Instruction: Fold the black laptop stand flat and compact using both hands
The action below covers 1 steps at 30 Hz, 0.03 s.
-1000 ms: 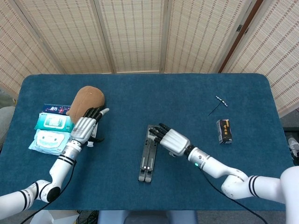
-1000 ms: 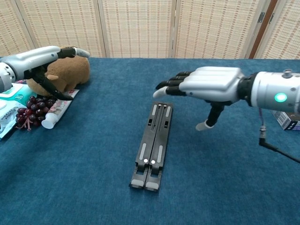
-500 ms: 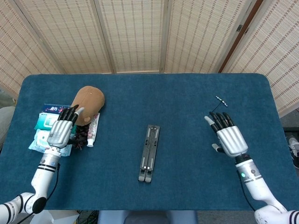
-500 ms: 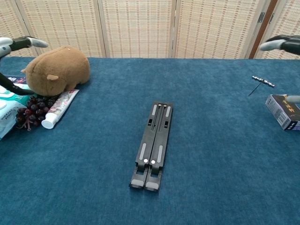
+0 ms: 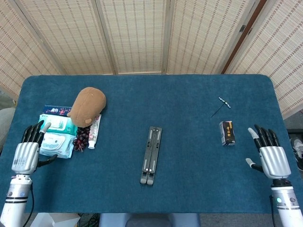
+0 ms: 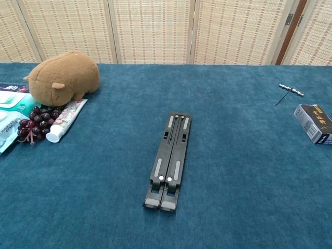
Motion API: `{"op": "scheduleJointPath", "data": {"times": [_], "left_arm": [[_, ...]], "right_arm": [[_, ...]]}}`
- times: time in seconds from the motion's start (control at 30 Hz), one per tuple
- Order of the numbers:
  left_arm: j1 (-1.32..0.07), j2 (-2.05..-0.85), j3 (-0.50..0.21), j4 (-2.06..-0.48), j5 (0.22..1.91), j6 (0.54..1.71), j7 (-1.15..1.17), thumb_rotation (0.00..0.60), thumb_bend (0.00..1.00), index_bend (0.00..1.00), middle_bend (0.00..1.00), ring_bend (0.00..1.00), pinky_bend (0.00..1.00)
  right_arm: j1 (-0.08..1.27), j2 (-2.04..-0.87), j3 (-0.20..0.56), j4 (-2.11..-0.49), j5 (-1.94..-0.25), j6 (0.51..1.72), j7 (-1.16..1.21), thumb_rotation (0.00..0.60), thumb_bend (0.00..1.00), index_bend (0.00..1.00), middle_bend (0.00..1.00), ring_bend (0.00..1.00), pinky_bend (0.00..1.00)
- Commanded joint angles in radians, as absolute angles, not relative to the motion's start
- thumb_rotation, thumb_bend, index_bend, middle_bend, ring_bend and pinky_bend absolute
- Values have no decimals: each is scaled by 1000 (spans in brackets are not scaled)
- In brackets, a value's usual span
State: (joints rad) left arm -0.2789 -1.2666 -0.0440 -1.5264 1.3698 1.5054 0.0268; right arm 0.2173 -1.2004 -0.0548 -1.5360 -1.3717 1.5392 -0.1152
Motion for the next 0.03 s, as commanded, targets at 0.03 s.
{"op": "scheduleJointPath", "data": {"times": [0.03], "left_arm": [[-232, -1241, -14, -1552, 1395, 1543, 33, 600, 125, 87, 40, 59, 0]], "right_arm": [[189, -1195, -52, -1539, -1377, 1560, -107, 600, 106, 0, 0, 0, 0]]}}
